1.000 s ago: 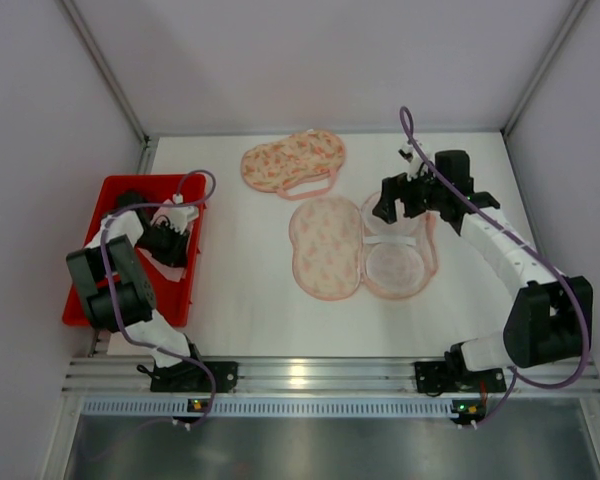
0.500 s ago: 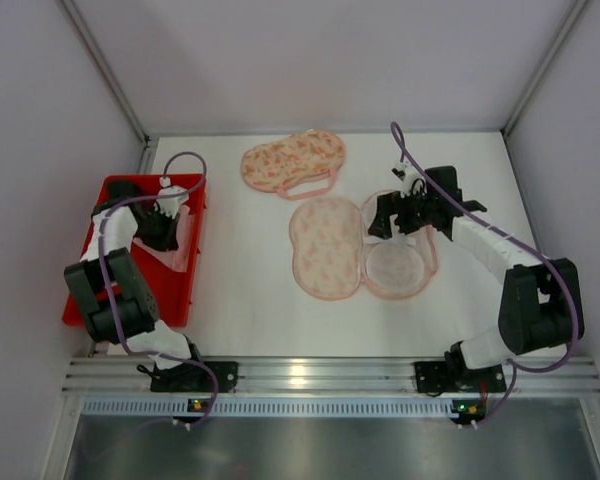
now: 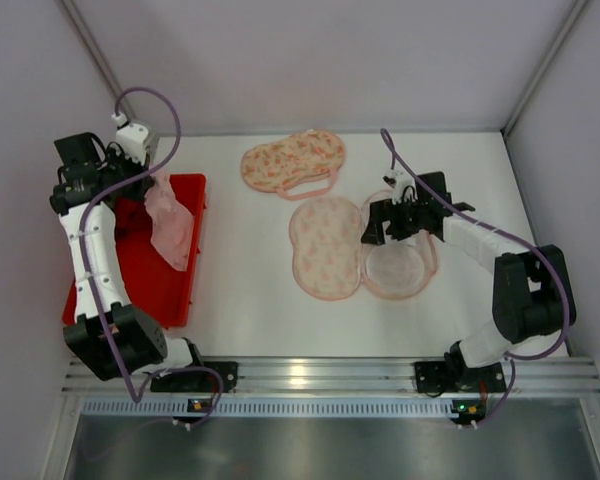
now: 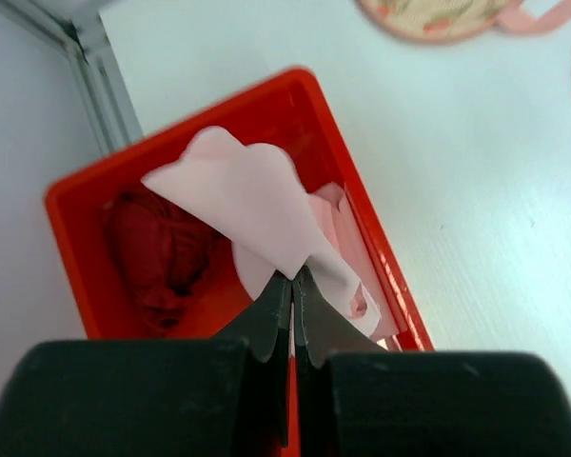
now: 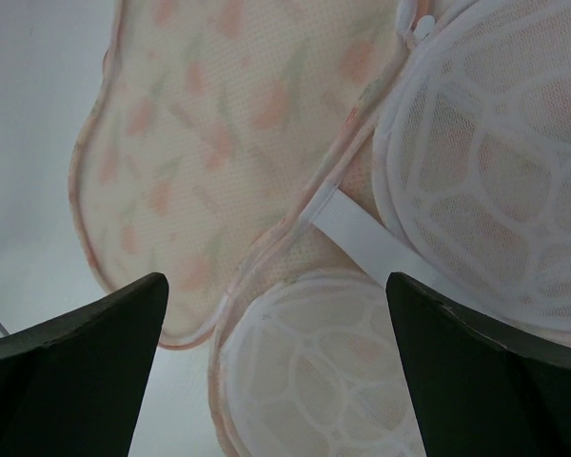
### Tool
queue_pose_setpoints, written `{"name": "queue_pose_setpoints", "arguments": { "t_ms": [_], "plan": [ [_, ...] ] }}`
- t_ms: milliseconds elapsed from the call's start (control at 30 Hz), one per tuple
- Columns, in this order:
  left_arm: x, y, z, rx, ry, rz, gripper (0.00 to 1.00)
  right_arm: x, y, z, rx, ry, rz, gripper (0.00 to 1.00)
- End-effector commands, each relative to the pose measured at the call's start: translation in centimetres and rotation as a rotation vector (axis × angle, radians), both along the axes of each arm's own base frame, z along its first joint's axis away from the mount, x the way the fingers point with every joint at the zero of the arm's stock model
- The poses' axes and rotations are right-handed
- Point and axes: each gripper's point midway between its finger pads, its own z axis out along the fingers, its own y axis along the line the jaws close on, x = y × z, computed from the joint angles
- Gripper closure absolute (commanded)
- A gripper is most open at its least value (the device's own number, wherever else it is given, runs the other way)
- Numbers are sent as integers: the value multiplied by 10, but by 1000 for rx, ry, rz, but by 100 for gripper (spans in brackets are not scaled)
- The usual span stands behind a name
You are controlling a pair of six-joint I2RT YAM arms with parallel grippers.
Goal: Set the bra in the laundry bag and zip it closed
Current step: Pick up the bra from the bin, then place the bra in the laundry bag.
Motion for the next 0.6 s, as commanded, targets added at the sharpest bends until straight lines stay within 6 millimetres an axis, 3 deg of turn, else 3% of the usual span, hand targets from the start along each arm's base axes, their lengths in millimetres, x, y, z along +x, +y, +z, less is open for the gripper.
{"name": "queue_pose_setpoints", "arguments": {
  "t_ms": [0, 233, 333, 367, 433, 567],
  "plan": [
    [-3, -24, 74, -62, -169, -49, 100, 6, 16, 22, 69, -82, 46, 1],
    [-7, -67, 148, -201, -306, -179, 100, 14, 32, 75, 169, -240, 112, 0],
    [-14, -95, 181, -206, -372, -265, 100, 17, 36, 100, 191, -309, 142, 1],
    [-19, -111, 196, -209, -402, -317, 100, 17, 36, 108, 195, -335, 153, 1],
    [-22, -128, 206, -217, -419, -362, 100, 19, 38, 133, 216, -408, 165, 1],
    [-37, -183, 228, -267, -436, -500, 100, 24, 37, 178, 207, -577, 192, 0]
  ]
}}
